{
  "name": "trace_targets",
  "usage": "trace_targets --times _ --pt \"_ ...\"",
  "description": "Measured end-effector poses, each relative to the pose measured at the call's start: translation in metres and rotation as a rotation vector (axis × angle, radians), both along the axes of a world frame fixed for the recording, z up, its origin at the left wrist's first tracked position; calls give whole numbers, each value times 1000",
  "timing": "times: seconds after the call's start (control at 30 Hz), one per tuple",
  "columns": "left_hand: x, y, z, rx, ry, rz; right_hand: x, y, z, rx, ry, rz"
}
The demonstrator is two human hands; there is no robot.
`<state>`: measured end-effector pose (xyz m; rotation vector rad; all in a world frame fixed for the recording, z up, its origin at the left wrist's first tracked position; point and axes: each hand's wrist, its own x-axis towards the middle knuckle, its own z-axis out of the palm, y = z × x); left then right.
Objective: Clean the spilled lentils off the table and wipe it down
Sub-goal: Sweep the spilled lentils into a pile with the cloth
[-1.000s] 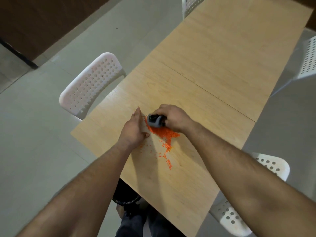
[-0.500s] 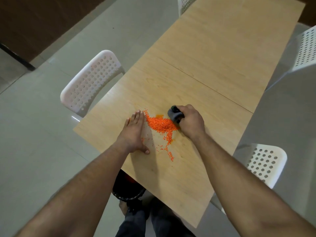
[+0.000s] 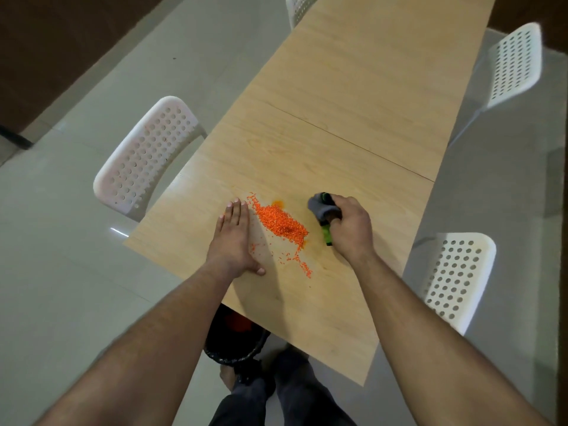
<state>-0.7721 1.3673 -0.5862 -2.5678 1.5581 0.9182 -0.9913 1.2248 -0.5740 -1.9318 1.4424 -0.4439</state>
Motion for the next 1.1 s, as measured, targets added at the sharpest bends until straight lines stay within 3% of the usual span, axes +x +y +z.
trace_targets --times 0.17,0.53,0.87,1.1 --pt "4 -1 -1 21 -25 24 -2 23 -10 -25 137 -98" --pt "8 2 -4 -1 -38 16 47 88 -9 65 -56 -58" --pt "12 8 -6 -13 -33 -18 -34 118 -16 -12 28 -431" --pt "14 19 -10 -75 -2 4 27 158 -28 -16 22 -469"
